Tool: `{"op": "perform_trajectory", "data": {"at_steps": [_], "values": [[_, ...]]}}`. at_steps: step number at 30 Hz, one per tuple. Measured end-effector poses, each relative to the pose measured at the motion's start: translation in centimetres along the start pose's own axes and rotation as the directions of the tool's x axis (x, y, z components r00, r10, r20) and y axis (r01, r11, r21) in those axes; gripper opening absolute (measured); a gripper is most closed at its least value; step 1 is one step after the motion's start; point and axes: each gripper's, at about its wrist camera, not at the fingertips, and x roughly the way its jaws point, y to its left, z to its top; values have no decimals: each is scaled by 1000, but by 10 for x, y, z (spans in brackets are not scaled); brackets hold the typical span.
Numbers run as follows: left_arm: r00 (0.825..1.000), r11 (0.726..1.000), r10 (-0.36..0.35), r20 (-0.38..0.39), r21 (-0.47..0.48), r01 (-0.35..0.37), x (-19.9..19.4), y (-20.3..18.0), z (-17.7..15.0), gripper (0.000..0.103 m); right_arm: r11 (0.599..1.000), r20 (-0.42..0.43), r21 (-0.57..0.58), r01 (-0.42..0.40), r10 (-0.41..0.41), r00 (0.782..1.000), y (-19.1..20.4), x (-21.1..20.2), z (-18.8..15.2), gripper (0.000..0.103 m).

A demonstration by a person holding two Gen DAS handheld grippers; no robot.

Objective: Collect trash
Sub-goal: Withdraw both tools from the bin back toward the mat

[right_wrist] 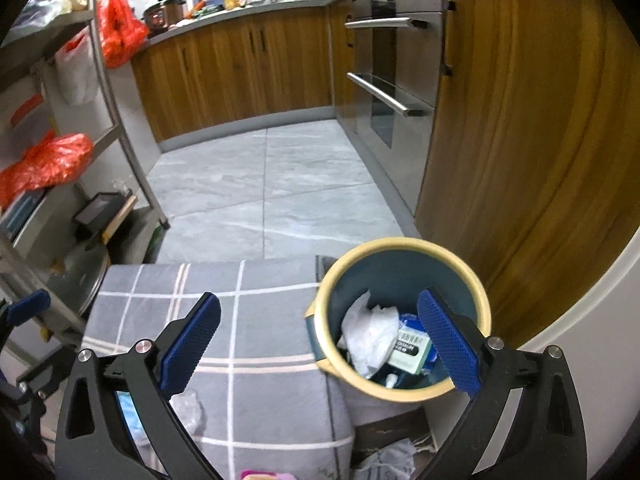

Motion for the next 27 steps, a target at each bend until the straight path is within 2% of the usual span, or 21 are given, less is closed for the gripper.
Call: {"op": "perform_trajectory", "data": {"at_steps": [5,9,13,21,25,27], "values": [[1000,999,21,6,-26,-21,-8,15,-11,97,996,-1,-70,55,-55,998,21,-3,-7,98],[1000,999,17,6,-48,-17,-12,25,-18,97,1000,-25,-22,-8,7,1000,21,-1,-11,98],[999,999,30,-10,-32,-31,-11,30,-25,97,999,-43,30,-21,22,999,18,4,-12,98],[998,998,53,-30,-27,-54,-13,41,-36,97,998,-14,55,-10,11,1000,24,1,-15,98],[996,996,82,-47,-23,-83,-13,46,-44,97,998,9,48,36,-37,999,27,-1,-17,98],[995,997,74,-63,-31,-76,-11,49,-49,97,998,3,45,48,-48,999,29,1,-19,98]]}}
